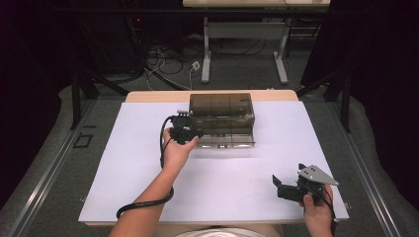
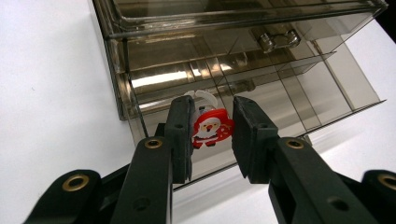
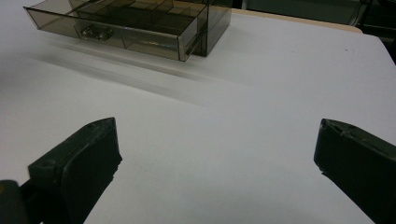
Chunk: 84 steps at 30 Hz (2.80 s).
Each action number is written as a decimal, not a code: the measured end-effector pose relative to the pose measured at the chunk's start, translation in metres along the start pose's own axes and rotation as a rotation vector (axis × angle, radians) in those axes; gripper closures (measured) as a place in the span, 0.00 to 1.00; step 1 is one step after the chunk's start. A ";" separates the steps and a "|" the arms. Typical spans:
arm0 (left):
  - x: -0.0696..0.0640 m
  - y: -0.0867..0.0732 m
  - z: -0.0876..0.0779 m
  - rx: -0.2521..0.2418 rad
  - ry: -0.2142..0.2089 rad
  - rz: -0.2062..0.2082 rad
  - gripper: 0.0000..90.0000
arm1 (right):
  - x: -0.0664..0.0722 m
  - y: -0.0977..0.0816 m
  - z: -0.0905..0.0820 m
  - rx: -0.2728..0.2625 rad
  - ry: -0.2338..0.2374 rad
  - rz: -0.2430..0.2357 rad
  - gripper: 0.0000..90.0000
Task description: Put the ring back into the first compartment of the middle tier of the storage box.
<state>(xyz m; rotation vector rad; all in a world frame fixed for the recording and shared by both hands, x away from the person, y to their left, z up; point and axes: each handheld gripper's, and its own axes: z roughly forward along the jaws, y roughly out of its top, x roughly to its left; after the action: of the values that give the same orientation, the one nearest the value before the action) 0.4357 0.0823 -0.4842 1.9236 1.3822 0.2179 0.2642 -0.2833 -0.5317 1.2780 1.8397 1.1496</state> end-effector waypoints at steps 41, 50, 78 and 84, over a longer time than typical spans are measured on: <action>0.002 -0.007 0.018 0.011 0.016 -0.003 0.67 | 0.001 0.000 0.001 0.002 0.009 -0.009 0.00; -0.002 -0.006 0.017 -0.010 0.039 0.038 0.57 | 0.001 0.000 0.002 0.002 0.008 -0.009 0.00; 0.003 -0.005 -0.007 -0.074 0.041 0.062 0.33 | -0.004 -0.002 0.002 0.009 0.003 0.003 0.00; 0.009 -0.005 -0.016 -0.070 0.016 0.059 0.33 | -0.003 -0.003 0.003 0.011 0.006 0.012 0.00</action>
<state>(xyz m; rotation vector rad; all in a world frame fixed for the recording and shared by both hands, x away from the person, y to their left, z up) 0.4272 0.0985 -0.4787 1.9101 1.3121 0.3064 0.2662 -0.2854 -0.5361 1.2950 1.8471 1.1525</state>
